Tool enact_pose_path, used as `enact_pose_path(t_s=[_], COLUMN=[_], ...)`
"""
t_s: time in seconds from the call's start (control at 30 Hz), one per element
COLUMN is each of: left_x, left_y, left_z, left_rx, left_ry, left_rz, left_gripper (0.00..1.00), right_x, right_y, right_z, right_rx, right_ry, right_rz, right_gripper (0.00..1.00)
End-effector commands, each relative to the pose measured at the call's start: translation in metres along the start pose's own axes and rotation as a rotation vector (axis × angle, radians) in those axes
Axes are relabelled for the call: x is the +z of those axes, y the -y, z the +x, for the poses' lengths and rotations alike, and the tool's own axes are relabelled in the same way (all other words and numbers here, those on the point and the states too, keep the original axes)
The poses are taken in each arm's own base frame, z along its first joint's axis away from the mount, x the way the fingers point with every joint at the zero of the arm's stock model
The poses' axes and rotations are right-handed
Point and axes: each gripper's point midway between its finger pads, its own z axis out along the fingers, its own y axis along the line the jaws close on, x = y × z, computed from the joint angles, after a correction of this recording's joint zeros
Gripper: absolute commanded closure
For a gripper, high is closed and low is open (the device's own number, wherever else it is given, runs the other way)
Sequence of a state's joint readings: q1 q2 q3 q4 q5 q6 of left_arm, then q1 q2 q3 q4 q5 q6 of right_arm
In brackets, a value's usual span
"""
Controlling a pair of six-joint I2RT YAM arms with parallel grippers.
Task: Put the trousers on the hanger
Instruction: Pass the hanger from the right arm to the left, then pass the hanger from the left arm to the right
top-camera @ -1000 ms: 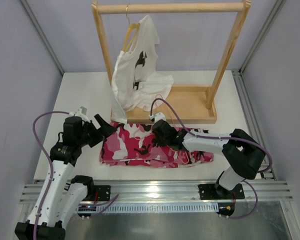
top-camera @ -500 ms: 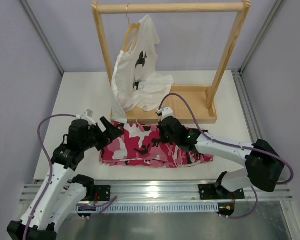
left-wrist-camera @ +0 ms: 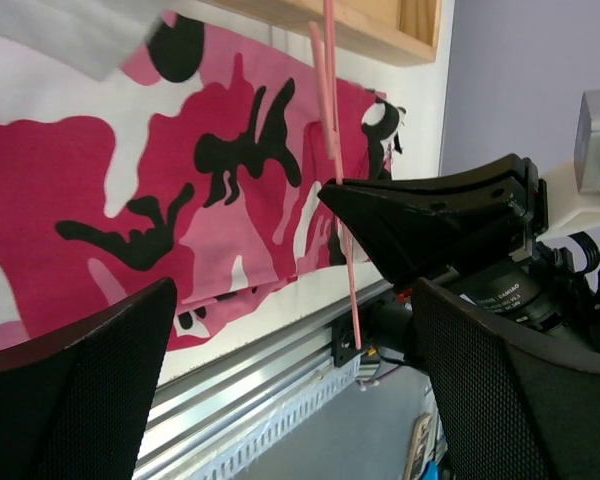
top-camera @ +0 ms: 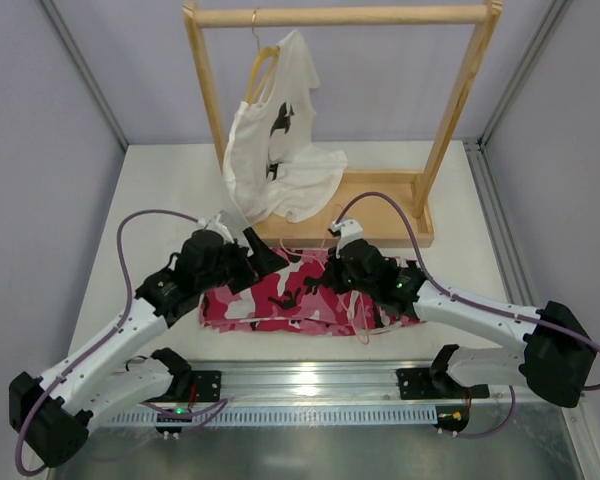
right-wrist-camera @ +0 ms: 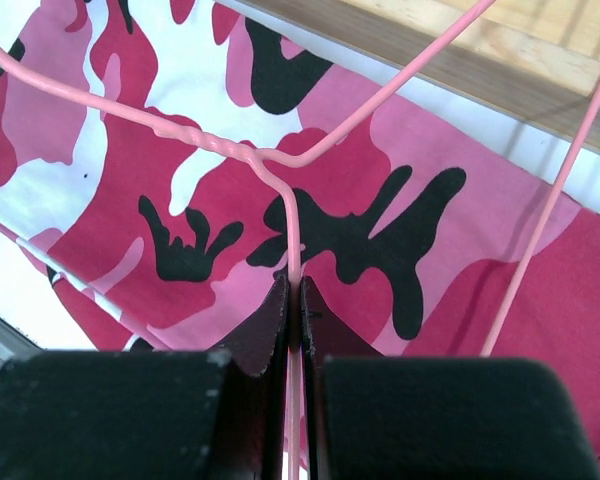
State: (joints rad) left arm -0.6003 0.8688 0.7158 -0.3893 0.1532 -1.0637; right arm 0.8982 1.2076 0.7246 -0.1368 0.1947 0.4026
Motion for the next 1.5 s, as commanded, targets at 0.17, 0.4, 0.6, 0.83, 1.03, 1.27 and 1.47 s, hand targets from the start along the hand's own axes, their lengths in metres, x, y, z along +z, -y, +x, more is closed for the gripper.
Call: enact_pose_path(t_s=[0.17, 0.4, 0.6, 0.83, 1.03, 1.27, 1.47], left_x=[0.039, 0.058, 0.081, 0.09, 0.086, 0.084, 0.088], left_y=[0.031, 0.04, 0.05, 0.052, 0.066, 0.071, 0.077], left_z=[-0.002, -0.009, -0.002, 0.003, 0.002, 0.003, 0.009], left_rx=[0.077, 0.047, 0.07, 0.067, 0.038, 0.005, -0.045], left_ry=[0.071, 0.119, 0.067, 0.042, 0.032, 0.039, 0.028], left_rz=[-0.093, -0.074, -0.096, -0.123, -0.126, -0.203, -0.213], left_gripper=[0.02, 0.09, 0.19, 0.81, 1.0, 1.0, 1.0], right_x=[-0.019, -0.032, -0.034, -0.035, -0.033, -0.035, -0.032], right_y=[-0.008, -0.007, -0.004, 0.003, 0.014, 0.016, 0.027], right_z=[-0.009, 0.002, 0.005, 0.004, 0.006, -0.009, -0.011], right_rx=[0.059, 0.056, 0.044, 0.028, -0.014, -0.076, -0.145], right_ry=[0.069, 0.078, 0.078, 0.081, 0.04, 0.073, 0.113], right_rz=[-0.068, -0.111, -0.105, -0.07, 0.0, 0.079, 0.223], right_gripper=[0.96, 0.96, 0.96, 0.96, 0.63, 0.35, 0.35])
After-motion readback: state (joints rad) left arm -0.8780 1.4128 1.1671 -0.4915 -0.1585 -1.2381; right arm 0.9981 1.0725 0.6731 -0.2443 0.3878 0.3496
